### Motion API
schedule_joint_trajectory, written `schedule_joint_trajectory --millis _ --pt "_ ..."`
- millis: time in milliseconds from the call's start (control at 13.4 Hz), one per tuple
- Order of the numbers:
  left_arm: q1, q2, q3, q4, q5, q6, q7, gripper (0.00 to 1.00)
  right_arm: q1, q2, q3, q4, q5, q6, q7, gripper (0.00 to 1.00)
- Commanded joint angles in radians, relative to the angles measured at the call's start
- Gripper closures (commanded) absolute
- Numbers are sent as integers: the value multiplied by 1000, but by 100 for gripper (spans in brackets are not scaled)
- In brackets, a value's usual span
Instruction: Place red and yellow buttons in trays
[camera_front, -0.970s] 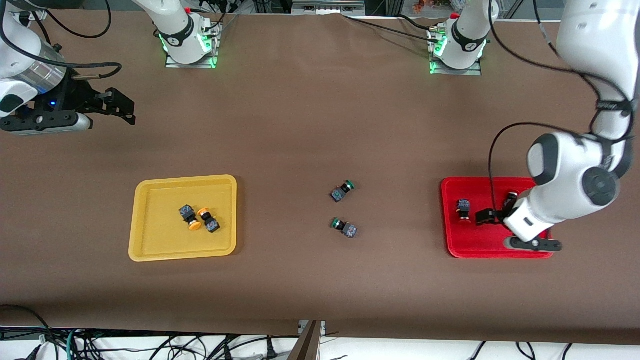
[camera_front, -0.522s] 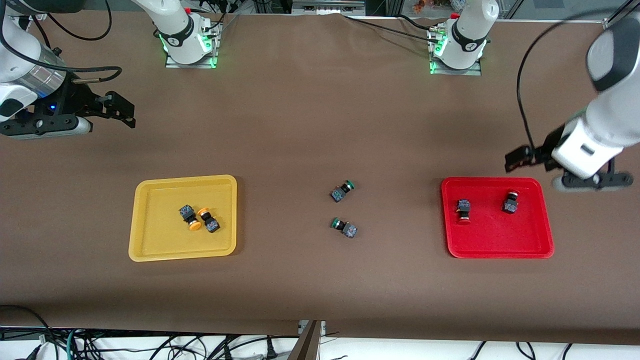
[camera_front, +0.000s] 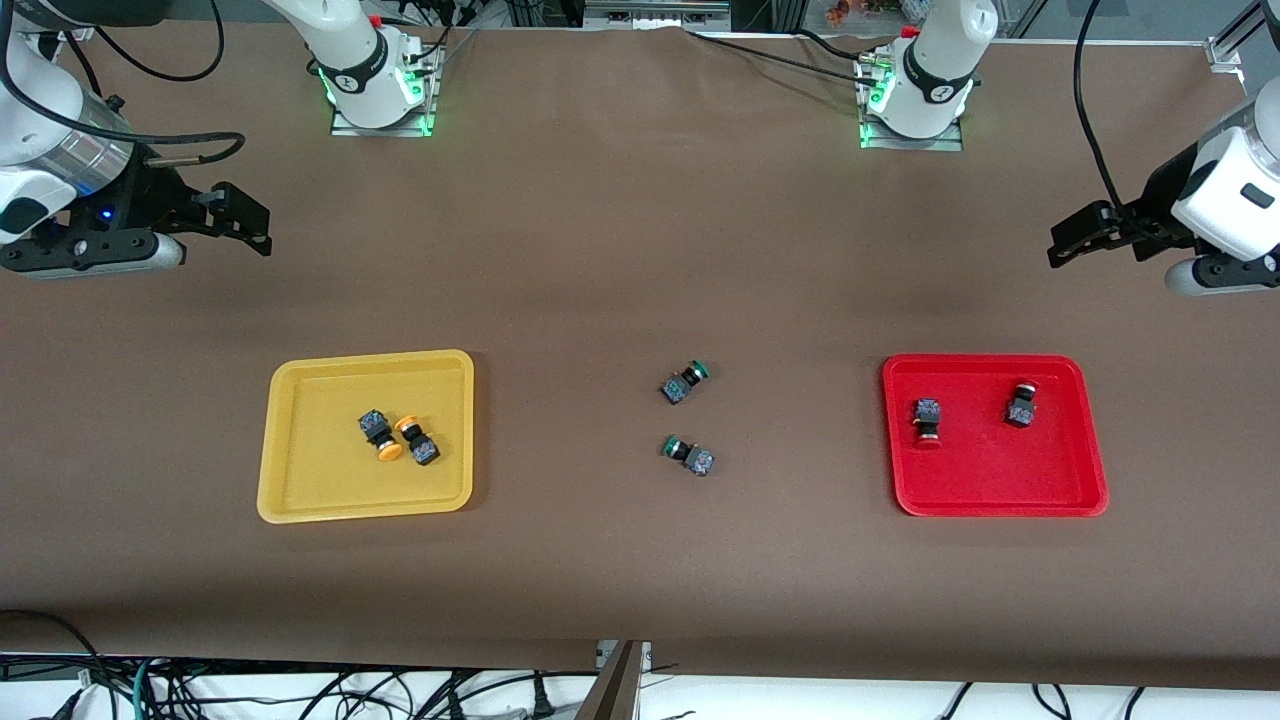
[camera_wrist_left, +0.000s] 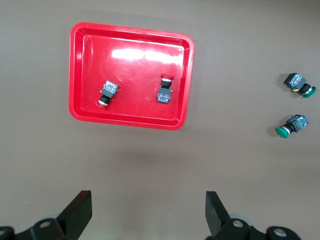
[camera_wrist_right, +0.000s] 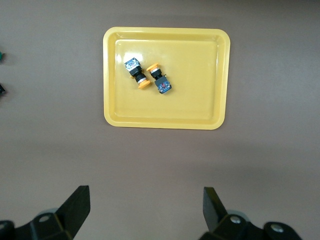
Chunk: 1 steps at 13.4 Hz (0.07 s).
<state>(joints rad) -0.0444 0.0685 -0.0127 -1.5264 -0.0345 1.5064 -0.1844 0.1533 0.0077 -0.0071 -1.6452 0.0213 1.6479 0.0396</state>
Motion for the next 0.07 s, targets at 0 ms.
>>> schedule_joint_trajectory --millis 0 --pt "-15 11 8 20 -15 -15 -1 0 6 9 4 27 -12 -20 -4 0"
